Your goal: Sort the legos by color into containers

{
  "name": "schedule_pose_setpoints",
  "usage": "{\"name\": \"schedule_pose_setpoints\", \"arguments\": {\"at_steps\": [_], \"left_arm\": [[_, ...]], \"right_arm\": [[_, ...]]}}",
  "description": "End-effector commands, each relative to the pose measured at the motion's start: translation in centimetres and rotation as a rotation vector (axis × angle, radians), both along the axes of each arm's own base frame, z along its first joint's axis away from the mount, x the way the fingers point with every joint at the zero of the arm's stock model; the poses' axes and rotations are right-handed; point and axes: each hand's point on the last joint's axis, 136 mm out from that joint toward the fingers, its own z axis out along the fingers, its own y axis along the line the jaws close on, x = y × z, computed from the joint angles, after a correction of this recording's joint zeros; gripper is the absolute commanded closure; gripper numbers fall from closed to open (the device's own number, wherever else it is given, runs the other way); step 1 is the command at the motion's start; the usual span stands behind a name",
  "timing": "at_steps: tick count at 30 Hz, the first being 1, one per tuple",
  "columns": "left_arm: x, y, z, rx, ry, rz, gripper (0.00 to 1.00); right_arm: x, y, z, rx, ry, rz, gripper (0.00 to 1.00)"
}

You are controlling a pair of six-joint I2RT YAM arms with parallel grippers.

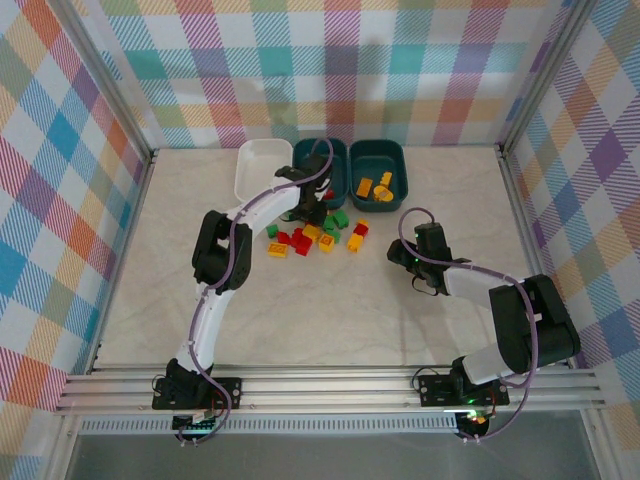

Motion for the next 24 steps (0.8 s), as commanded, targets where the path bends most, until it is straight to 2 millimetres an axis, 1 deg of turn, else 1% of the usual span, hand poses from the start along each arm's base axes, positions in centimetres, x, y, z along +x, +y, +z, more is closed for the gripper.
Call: {"name": "schedule_pose_setpoints", "arguments": {"at_steps": [1,3,6,8,11,14,16,18,20,21,24], "left_arm": [[-1.2,0.4,-1.2,0.001,0.050,-0.003,0.62],[-1.4,0.2,-0.8,-0.013,0.048,-0.007,0.66],[-1.7,-0.1,0.3,-0.021,0.030,-0.017,0.73],[-2.1,-0.4,1.2,-0.026,0.021,-0.032,0.75],[-3.0,-1.3,3.3,-0.047,0.002,-0.063,0.77],[-3.2,-2.0,6.4,-0.089,-0.049,-0.082,0.78],[-2.6,-2.0,8.2,-0.106,-0.095,-0.071,0.78],[-1.4,-1.8,9.2,-0.114,-0.130,-0.041,0.78],[0.4,-1.3,9.4,-0.107,-0.156,0.013,0.79],[1.6,-1.0,9.7,-0.113,-0.176,0.045,0.80],[4.5,-1.4,9.6,-0.156,-0.215,0.105,0.80]], "right_arm": [[0.5,-0.1,0.9,0.014,-0.025,-0.012,0.25],[0.4,-0.1,0.9,0.015,-0.025,-0.012,0.25],[0.4,0.0,0.9,0.016,-0.023,-0.012,0.25],[0.4,0.0,0.8,0.016,-0.022,-0.012,0.25],[0.4,0.0,0.8,0.018,-0.021,-0.012,0.25],[0.4,-0.1,0.8,0.016,-0.024,-0.013,0.25],[0.4,-0.1,0.8,0.014,-0.022,-0.013,0.25],[0.3,-0.1,0.7,0.013,-0.019,-0.012,0.25],[0.2,-0.2,0.4,0.010,-0.009,-0.016,0.25],[0.1,-0.2,0.3,0.008,-0.003,-0.016,0.25],[0.2,-0.4,0.3,-0.010,0.011,-0.018,0.25]]}}
